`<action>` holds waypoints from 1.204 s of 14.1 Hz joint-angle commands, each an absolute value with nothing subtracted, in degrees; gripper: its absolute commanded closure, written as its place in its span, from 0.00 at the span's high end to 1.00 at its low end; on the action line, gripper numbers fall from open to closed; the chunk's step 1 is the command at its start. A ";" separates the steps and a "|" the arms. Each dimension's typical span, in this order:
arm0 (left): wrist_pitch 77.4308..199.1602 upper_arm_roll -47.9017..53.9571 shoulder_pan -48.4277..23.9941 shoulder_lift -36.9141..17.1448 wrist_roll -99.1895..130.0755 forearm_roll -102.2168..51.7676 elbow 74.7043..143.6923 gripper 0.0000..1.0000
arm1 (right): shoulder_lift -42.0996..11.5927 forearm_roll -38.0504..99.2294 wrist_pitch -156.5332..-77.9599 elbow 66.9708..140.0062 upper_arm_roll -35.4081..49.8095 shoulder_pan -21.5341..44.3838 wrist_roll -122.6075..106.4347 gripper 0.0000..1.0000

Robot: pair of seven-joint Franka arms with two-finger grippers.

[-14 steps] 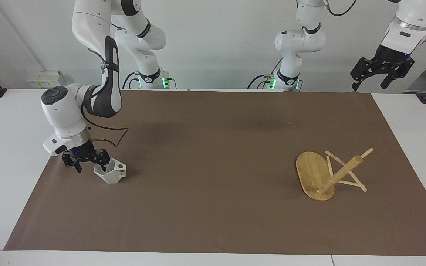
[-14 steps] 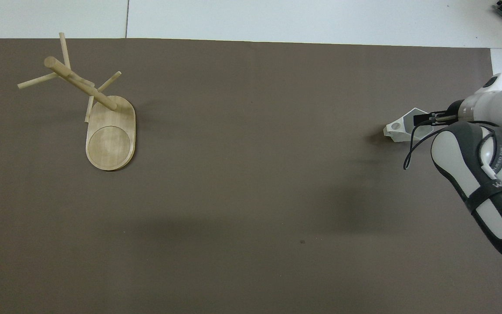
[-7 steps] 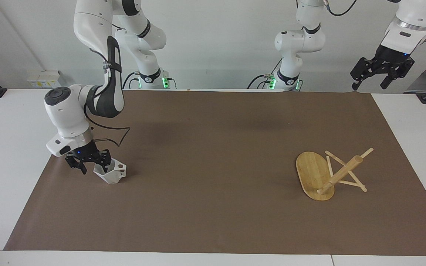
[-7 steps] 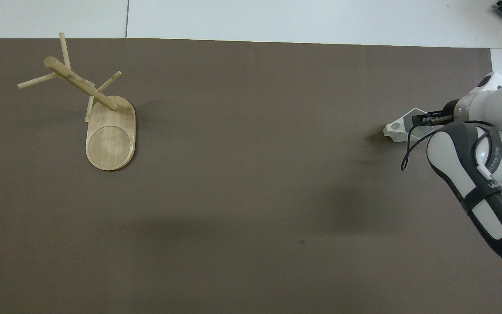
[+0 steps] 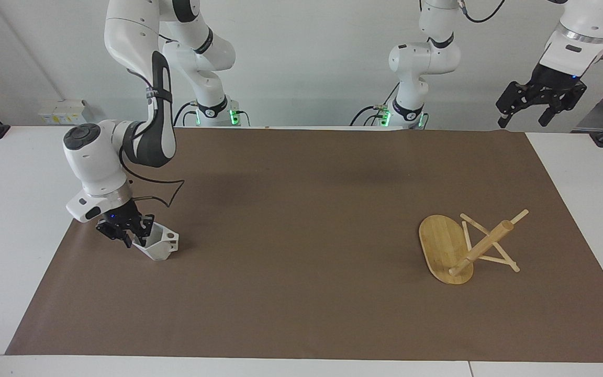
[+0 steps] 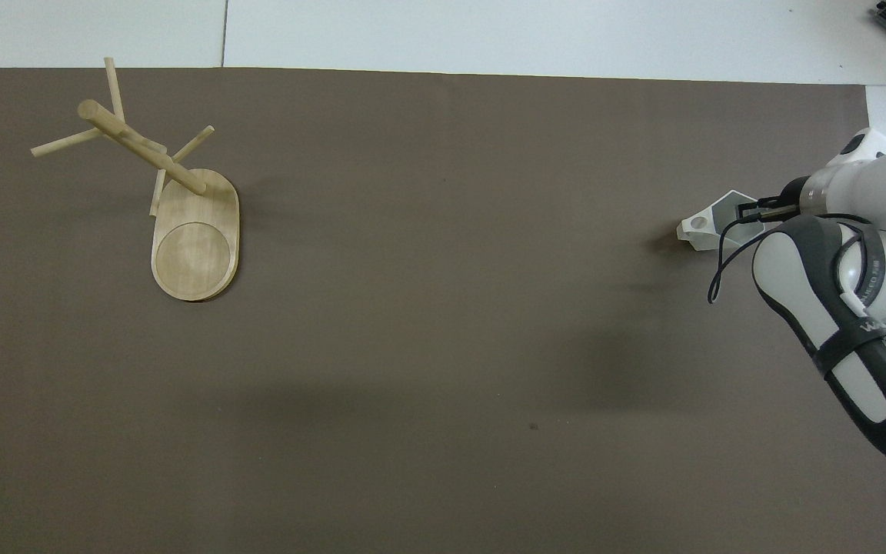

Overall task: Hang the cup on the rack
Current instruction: 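Reach the right gripper to the white cup and grasp it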

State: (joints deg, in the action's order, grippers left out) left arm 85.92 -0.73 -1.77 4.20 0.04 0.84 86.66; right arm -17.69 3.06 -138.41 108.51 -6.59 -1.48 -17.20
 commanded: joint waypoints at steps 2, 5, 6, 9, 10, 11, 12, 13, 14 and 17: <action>85.78 -0.53 -1.05 5.27 -0.62 0.26 87.89 1.00 | -17.40 4.13 -138.25 108.90 -6.42 -1.67 -19.16 0.06; 85.78 -0.53 -1.05 5.27 -0.62 0.26 87.89 1.00 | -17.40 4.04 -138.25 108.81 -6.42 -1.67 -19.07 0.00; 85.78 -0.53 -1.05 5.27 -0.62 0.26 87.89 1.00 | -17.40 4.04 -138.25 108.81 -6.33 -1.67 -19.07 0.00; 85.78 -0.53 -1.05 5.27 -0.62 0.26 87.89 1.00 | -17.40 4.04 -138.25 108.55 -6.24 -1.67 -18.90 0.00; 85.78 -0.53 -1.05 5.27 -0.62 0.26 87.80 1.00 | -17.40 4.13 -138.25 108.46 -6.15 -1.76 -18.90 0.00; 85.78 -0.53 -1.05 5.27 -0.62 0.26 87.89 1.00 | -17.49 4.13 -138.25 108.37 -6.15 -1.76 -18.90 0.00; 85.78 -0.53 -1.05 5.27 -0.62 0.26 87.89 1.00 | -17.49 4.13 -138.16 108.20 -6.15 -1.76 -18.98 0.00; 85.78 -0.53 -1.05 5.36 -0.62 0.26 87.89 1.00 | -17.40 4.13 -137.73 108.02 -6.07 -1.76 -18.98 0.00; 85.78 -0.53 -1.05 5.27 -0.62 0.26 87.89 1.00 | -17.40 4.39 -136.59 107.32 -6.06 -1.76 -18.90 0.00; 85.78 -0.53 -1.05 5.36 -0.62 0.26 87.89 1.00 | -17.40 8.43 -132.11 104.60 -6.06 -1.85 -18.98 0.00</action>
State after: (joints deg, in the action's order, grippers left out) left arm 85.92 -0.73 -1.77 4.20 0.04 0.84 86.66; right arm -17.38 6.23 -135.02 106.75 -6.50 -1.18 -17.21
